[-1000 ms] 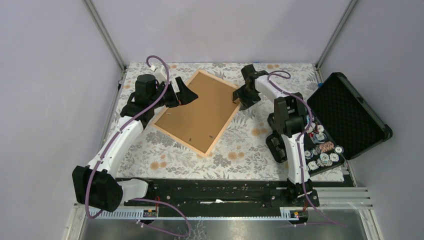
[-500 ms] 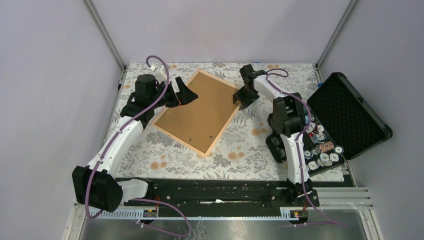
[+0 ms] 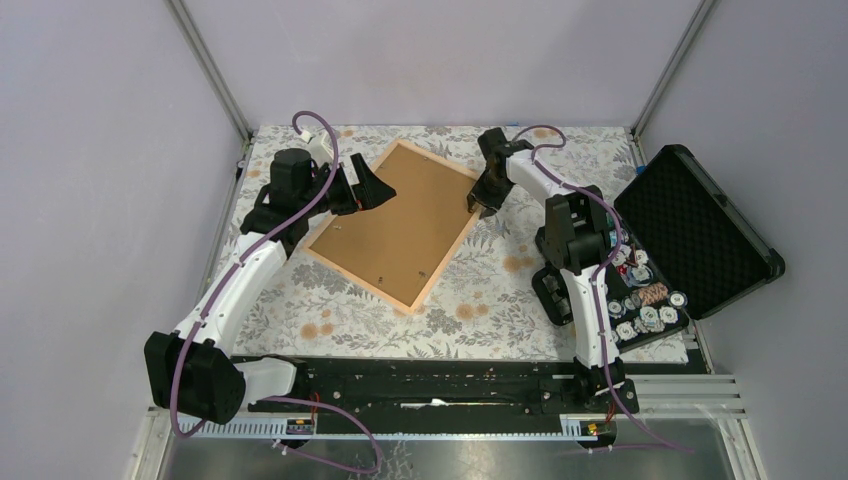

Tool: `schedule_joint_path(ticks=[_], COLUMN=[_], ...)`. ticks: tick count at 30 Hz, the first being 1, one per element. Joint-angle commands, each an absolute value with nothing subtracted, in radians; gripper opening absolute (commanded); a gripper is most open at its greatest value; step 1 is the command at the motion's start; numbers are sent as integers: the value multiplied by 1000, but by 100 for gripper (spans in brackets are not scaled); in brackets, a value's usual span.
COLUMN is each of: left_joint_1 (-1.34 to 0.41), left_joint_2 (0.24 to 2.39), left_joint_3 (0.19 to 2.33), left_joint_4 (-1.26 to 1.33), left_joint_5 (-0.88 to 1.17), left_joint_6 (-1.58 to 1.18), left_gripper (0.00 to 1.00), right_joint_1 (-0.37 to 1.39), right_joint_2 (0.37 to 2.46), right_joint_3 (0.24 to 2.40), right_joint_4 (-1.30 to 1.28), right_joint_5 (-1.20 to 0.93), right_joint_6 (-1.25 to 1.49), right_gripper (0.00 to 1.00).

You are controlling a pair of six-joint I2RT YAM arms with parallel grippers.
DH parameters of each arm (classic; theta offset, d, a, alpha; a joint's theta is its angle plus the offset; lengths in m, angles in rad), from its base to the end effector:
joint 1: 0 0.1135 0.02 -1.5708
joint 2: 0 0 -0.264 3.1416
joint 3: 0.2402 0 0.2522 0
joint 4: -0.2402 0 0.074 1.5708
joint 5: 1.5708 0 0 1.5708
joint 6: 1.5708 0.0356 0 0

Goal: Put the photo into the frame
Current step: Install the photo frame at the center of the board.

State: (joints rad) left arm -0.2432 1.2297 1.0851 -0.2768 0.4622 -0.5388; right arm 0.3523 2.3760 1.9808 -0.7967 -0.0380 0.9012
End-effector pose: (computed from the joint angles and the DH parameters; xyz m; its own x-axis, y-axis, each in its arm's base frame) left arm 0.2673 -0.0827 0.3431 -0.6540 -0.3109 -0.6897 0.3203 0.7121 -0.6248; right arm 0.4689 0.1738 0.1557 -0.8219 0.5326 -0.2019 0.4615 0.8305 0.3119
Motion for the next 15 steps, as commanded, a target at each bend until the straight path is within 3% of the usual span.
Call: schedule_joint_path(ticks=[1,15], left_joint_1=[-243,-244], left_joint_2=[1197,1202], left_joint_3=[1110,1106], left_joint_4=[-239,-240], left_joint_5=[456,451], left_joint_6=[-521,-519], left_gripper=[99,99], right_joint_1=[354,322], right_joint_2=[2428,2313], right_joint_3=[1961,1870], right_joint_4=[-796,-541], right_joint_5=[37,-125], right_joint_6=[600,76], right_gripper=[0,0])
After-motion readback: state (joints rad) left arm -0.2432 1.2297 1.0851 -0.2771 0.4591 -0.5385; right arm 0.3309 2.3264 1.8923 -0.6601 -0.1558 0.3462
